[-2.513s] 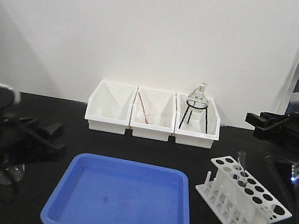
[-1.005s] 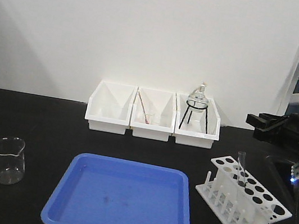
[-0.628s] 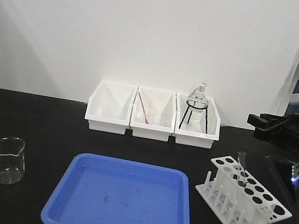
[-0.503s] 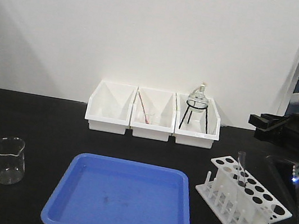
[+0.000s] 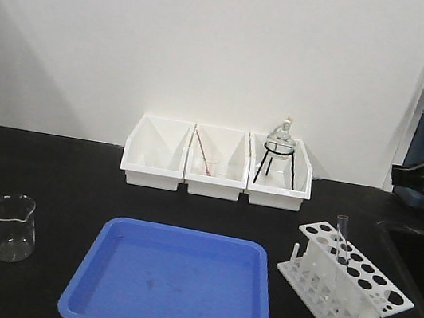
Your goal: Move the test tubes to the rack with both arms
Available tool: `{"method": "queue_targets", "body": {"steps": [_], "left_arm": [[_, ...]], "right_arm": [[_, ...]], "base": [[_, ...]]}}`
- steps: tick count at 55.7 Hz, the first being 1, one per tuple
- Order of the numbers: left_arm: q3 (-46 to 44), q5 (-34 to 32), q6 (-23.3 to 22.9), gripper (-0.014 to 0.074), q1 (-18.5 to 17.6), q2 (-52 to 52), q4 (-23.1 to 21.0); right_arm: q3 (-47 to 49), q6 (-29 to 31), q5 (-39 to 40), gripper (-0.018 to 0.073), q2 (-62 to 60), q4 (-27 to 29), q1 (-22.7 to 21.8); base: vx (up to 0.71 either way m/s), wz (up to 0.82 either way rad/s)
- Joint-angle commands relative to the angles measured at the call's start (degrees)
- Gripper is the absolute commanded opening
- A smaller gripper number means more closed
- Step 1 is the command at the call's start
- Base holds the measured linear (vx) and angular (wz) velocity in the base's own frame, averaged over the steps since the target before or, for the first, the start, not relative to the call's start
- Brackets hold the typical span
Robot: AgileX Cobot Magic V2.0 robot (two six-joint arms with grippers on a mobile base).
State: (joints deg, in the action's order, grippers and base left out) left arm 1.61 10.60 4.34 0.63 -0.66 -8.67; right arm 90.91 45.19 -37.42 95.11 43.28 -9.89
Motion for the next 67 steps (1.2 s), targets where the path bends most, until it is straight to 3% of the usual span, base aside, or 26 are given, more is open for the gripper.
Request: {"method": "queue_targets", "body": {"steps": [1, 6, 15, 22, 28, 33, 40, 54, 67], "left_arm": [[1.36, -4.37, -0.46, -0.0007, 0.21, -1.09, -0.23], [1.36, -4.37, -0.46, -0.0007, 0.21, -1.09, -0.23], [1.36, -4.37, -0.46, -0.0007, 0.21, -1.09, -0.23], [1.36, -4.37, -0.46, -0.0007, 0.21, -1.09, -0.23], [1.36, -4.37, -0.41, -0.0007, 0.21, -1.09, -0.23], [1.36, -4.37, -0.41, -0.0007, 0.21, -1.09, -0.23], [1.36, -4.37, -0.41, -0.0007, 0.21, -1.09, -0.23], [1.36, -4.37, -0.41, -0.0007, 0.21, -1.09, -0.23], [1.36, -4.37, -0.41, -0.0007, 0.21, -1.09, -0.23]], "right_arm": [[1.61, -13.59, 2.08, -0.0016, -7.41, -11.48, 1.15], [1.61, -20.07, 2.21, -0.0015, -11.91, -21.11, 2.78], [-1.33, -27.61, 5.29, -0.0015, -19.77, -31.89, 5.47], [-15.80, -33.02, 20.76, -0.0015, -29.38, -37.61, 8.09], [-33.37, -34.00, 35.69, -0.0015, -38.41, -40.72, 9.22], [-45.85, -35.83, 41.88, -0.0015, -45.19, -42.51, 9.22], [-59.83, -38.27, 41.82, -0.0015, -55.08, -45.08, 8.26], [-78.06, -38.56, 40.96, -0.0015, -77.75, -46.91, 6.86], [-92.11, -49.54, 40.79, -0.0015, -95.41, -47.43, 6.86]], "base": [[0.00, 0.00], [0.00, 0.00], [0.00, 0.00], [0.00, 0.00], [0.00, 0.00], [0.00, 0.00], [0.00, 0.00], [0.00, 0.00], [0.00, 0.00]]}}
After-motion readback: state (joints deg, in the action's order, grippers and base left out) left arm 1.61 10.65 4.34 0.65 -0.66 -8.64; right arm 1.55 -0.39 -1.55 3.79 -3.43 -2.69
